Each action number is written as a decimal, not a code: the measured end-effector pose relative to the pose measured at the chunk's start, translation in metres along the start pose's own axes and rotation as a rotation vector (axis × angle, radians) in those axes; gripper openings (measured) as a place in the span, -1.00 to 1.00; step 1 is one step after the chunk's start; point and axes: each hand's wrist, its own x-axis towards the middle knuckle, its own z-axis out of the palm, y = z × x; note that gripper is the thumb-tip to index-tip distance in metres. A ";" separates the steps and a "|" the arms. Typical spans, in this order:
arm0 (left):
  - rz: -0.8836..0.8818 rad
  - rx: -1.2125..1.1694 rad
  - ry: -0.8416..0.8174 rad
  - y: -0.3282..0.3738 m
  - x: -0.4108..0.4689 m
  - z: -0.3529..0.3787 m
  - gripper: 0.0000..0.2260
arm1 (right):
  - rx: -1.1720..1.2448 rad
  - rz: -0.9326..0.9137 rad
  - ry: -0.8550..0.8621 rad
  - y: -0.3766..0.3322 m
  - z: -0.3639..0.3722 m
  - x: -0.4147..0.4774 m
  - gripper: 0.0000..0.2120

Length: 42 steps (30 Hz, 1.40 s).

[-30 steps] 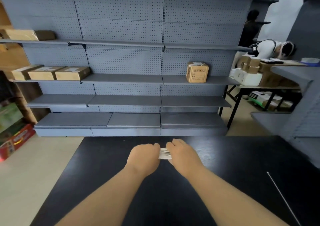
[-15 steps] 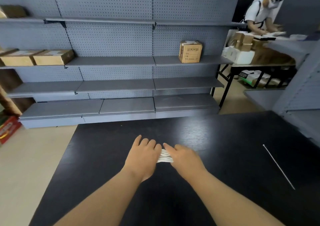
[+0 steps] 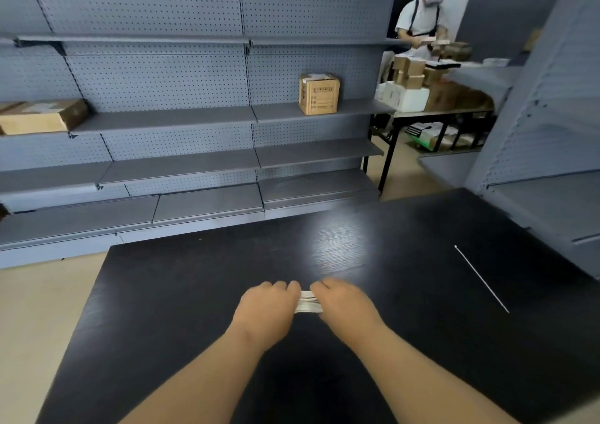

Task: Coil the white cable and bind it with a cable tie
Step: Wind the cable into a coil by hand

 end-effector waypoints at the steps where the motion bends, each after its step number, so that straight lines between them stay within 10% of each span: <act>1: 0.037 0.028 -0.031 -0.001 0.001 0.001 -0.82 | -0.011 0.004 -0.040 0.002 -0.001 -0.002 -0.74; 42: 0.099 0.007 -0.231 0.238 0.187 0.001 -0.79 | 0.057 0.009 -0.233 0.314 -0.002 -0.046 -0.76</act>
